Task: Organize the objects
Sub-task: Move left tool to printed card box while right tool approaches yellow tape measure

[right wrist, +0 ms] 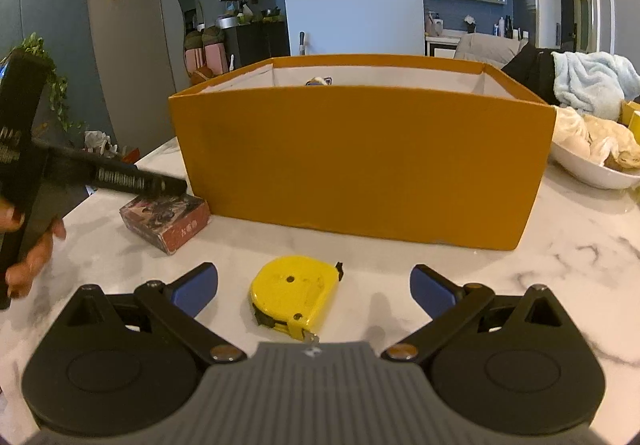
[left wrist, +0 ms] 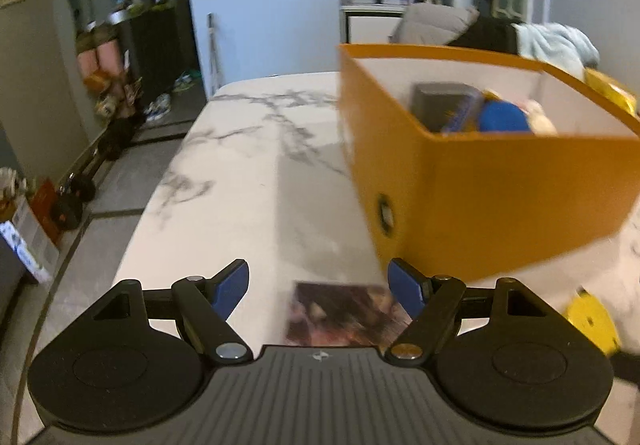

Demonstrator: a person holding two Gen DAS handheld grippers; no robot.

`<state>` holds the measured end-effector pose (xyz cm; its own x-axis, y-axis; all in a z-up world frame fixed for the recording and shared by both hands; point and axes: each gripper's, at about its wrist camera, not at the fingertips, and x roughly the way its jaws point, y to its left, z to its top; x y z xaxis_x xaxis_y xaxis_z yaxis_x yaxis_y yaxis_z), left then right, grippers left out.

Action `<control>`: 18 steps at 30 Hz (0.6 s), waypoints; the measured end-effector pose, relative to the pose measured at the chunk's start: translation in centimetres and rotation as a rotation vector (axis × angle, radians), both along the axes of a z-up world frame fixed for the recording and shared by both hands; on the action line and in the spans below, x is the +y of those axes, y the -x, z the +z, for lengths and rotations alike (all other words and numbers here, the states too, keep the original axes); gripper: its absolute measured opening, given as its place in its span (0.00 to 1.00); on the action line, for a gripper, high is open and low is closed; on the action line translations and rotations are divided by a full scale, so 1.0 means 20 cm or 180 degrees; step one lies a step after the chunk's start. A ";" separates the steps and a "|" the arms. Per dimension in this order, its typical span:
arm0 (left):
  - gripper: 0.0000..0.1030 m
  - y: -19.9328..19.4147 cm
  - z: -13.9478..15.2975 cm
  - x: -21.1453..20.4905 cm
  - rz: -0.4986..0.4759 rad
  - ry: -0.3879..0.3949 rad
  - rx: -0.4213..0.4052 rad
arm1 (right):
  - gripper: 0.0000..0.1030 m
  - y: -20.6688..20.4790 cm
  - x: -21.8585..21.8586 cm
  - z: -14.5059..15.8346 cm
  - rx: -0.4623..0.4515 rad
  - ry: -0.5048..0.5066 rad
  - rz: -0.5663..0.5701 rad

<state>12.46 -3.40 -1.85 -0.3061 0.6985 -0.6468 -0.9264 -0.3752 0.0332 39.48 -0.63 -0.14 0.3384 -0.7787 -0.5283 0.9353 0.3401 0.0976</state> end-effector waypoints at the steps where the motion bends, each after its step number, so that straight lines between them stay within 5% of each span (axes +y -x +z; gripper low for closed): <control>1: 0.88 0.03 0.00 0.01 0.0049 0.0010 0.0015 | 0.99 0.00 0.00 0.00 0.0011 -0.0005 0.0002; 9: 0.88 0.12 -0.03 0.15 0.0067 0.0495 0.0253 | 0.99 0.01 0.01 -0.01 0.0018 -0.0038 -0.0024; 18: 0.87 0.03 -0.05 -0.14 -0.0036 0.0648 -0.0025 | 0.99 0.01 0.02 -0.01 0.0000 0.0001 -0.0019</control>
<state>11.82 -6.22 -2.87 -0.2932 0.5564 -0.7774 -0.9311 -0.3509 0.1000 39.21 -0.31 -0.27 0.3337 -0.7809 -0.5280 0.9373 0.3347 0.0974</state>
